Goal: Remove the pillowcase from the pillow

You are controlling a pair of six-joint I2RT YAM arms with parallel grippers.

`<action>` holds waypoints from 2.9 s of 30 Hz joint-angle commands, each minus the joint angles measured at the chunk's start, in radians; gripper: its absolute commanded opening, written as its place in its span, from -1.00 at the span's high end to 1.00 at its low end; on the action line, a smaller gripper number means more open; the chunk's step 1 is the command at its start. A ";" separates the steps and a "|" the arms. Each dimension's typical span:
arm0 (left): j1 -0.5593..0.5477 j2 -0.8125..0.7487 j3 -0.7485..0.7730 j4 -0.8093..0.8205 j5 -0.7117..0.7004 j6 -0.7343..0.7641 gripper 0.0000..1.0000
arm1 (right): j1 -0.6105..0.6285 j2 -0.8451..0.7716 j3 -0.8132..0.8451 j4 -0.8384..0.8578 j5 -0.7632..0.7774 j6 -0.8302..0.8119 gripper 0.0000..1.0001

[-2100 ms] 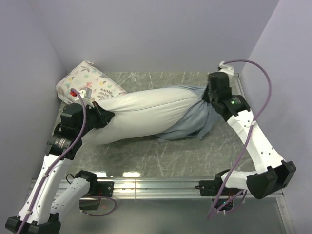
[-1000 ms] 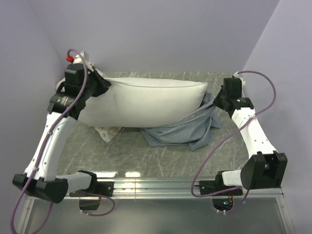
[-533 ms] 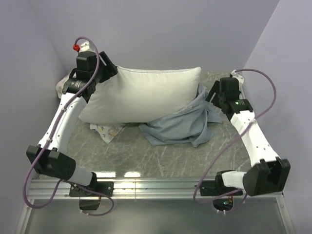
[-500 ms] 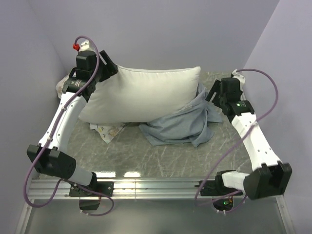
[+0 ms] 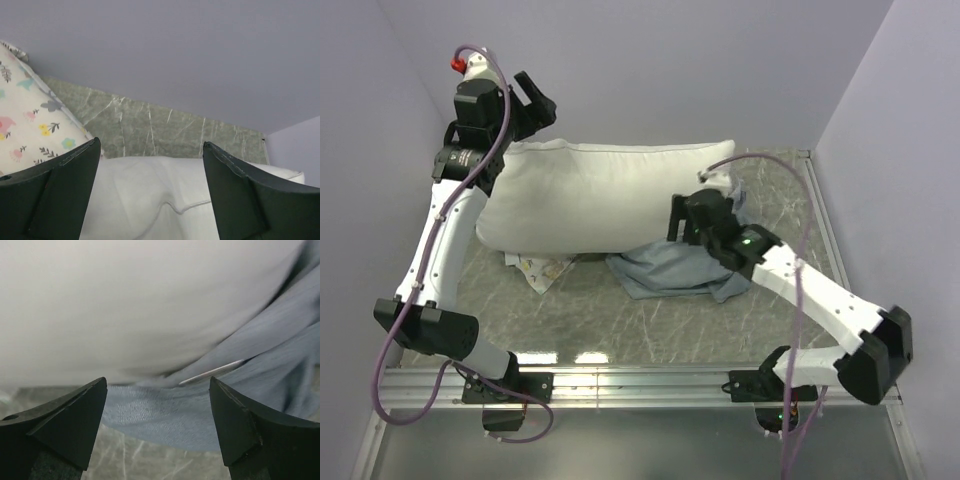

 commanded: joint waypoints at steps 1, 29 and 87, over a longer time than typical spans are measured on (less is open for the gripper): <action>0.005 -0.004 0.090 -0.006 0.034 0.061 -0.76 | 0.073 0.067 -0.072 0.051 0.069 0.055 -0.79; -0.619 0.004 -0.516 0.094 -0.570 -0.123 -0.99 | 0.081 0.265 -0.057 0.078 0.035 0.081 1.00; -0.524 0.206 0.376 -0.099 -0.652 0.204 0.99 | -0.624 -0.137 0.169 -0.119 -0.013 0.030 1.00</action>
